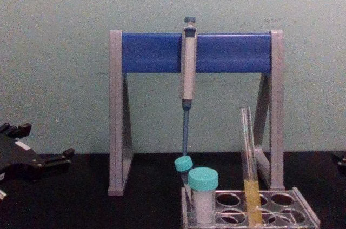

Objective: Pick up the test tube from the test tube rack, shake it, then place it back into the test tube rack.

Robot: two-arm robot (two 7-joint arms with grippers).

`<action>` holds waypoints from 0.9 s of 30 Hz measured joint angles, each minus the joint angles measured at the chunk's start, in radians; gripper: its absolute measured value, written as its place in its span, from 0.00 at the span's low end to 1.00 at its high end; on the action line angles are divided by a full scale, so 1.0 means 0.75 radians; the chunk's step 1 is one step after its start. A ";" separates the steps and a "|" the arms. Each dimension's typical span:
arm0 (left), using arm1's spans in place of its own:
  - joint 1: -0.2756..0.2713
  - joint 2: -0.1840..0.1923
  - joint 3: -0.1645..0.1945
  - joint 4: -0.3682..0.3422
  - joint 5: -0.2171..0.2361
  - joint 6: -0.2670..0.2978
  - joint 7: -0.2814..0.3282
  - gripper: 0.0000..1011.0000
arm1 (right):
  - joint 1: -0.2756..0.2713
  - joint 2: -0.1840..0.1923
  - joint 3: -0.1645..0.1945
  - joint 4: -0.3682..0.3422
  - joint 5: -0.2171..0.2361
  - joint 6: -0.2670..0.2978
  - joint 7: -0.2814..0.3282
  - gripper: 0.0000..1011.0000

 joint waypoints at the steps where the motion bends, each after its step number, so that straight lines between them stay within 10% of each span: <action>1: 0.000 0.000 0.000 0.000 0.000 0.000 0.000 1.00 | 0.000 0.000 0.000 0.000 0.000 0.000 0.000 0.99; 27: 0.000 0.000 0.000 0.000 0.000 0.000 0.000 1.00 | 0.000 0.000 0.000 0.000 0.000 0.000 0.000 0.99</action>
